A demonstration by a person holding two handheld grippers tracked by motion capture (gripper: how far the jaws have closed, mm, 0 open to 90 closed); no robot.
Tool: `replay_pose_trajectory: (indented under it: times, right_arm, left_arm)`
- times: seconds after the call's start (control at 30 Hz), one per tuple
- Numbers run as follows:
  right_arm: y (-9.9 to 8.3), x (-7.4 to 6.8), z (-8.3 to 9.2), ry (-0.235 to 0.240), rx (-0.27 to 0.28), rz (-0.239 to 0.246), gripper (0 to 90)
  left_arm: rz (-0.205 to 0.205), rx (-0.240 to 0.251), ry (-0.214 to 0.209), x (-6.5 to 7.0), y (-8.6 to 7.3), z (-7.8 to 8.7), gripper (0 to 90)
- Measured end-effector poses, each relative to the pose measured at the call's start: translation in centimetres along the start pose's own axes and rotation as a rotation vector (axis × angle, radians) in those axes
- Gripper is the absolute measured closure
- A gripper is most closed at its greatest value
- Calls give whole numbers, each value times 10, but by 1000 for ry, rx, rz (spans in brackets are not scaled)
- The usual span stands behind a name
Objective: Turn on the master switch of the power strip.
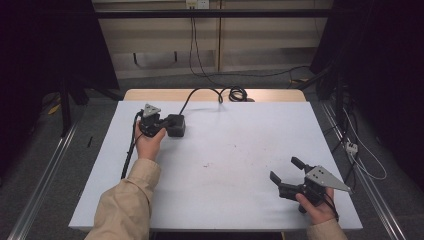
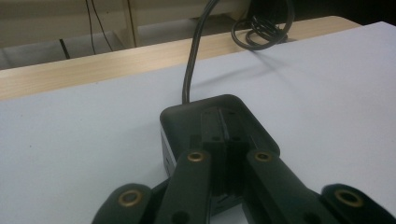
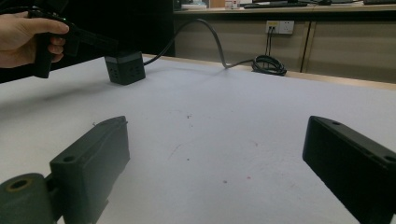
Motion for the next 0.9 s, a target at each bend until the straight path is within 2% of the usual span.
replay_pose_trajectory:
  times: [0.67,0.9]
  right_arm:
    - [0,1,0,-1,-1,-3,65]
    - [0,-1,-1,2,-3,-6,65]
  left_arm:
    - [-17,-12,12,1,0,-1,900]
    - [-24,-24,5,5,4,-3,900]
Point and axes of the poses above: each handheld gripper's, and its own axes: z roughly backward along the jaws, y roughly out of its top, x roughly to its right, the point moved 2 cm from there along -z, roughly forward along the jaws, and after that the axes turned 3 degrees about x, right-handed, at the moved point
